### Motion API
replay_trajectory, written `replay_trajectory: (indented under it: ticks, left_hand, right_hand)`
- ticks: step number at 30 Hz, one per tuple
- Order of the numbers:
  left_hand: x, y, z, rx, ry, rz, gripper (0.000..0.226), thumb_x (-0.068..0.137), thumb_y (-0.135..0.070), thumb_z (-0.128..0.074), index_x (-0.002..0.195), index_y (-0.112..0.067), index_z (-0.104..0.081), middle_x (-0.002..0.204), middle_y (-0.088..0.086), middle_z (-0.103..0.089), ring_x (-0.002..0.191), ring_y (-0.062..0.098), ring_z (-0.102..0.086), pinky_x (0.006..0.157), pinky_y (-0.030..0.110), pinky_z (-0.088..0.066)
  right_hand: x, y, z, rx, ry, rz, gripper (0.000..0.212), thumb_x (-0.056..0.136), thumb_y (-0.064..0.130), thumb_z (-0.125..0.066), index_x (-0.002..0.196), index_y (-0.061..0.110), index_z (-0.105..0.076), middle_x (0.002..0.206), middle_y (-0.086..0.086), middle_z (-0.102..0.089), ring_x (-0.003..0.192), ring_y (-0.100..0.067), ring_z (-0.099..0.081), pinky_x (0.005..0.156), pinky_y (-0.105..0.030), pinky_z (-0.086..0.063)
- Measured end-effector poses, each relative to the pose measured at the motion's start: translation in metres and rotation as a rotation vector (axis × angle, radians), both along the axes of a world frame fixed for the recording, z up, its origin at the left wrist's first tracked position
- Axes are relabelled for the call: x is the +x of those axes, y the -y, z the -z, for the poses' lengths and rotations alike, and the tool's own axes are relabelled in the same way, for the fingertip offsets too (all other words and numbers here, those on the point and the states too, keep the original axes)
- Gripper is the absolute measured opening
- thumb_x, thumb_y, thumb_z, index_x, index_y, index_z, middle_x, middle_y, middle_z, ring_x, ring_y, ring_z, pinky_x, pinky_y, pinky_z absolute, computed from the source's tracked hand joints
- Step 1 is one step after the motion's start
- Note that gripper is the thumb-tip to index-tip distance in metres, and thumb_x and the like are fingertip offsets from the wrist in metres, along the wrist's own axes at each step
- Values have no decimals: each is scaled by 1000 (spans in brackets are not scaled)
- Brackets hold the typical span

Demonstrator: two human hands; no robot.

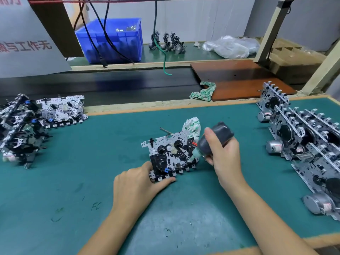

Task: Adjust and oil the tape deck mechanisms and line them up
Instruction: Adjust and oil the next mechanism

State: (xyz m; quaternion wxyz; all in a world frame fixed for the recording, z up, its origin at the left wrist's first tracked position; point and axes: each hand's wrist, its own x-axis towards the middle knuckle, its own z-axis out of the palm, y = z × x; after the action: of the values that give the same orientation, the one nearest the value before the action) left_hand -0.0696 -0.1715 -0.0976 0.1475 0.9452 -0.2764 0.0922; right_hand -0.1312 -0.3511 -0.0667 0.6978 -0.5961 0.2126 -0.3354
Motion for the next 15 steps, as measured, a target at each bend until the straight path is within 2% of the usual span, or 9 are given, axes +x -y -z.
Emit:
replay_trajectory:
  ticks: [6, 9, 15]
  left_hand:
    - [1, -1, 2, 59, 22, -20, 87, 55, -91, -16, 83, -25, -64, 60, 0, -65, 69, 21, -65, 52, 28, -35]
    - [1, -1, 2, 61, 14, -17, 87, 55, -91, -17, 84, -24, -64, 59, 0, -64, 69, 22, -65, 52, 28, -36]
    - [1, 0, 2, 63, 5, -23, 86, 56, -91, -19, 81, -23, -64, 57, 1, -63, 66, 24, -65, 51, 29, -38]
  right_hand:
    - [2, -1, 3, -81, -66, -2, 34, 70, 43, -72, 67, 16, -52, 50, 10, -50, 45, -4, -44, 38, -18, -33]
    - [2, -1, 5, -92, -81, -6, 37, 69, 46, -75, 68, 17, -52, 51, 11, -50, 46, -5, -44, 40, -19, -34]
    - [4, 0, 7, -112, -83, -14, 26, 71, 42, -66, 71, 20, -53, 53, 13, -53, 49, -3, -47, 40, -17, -35]
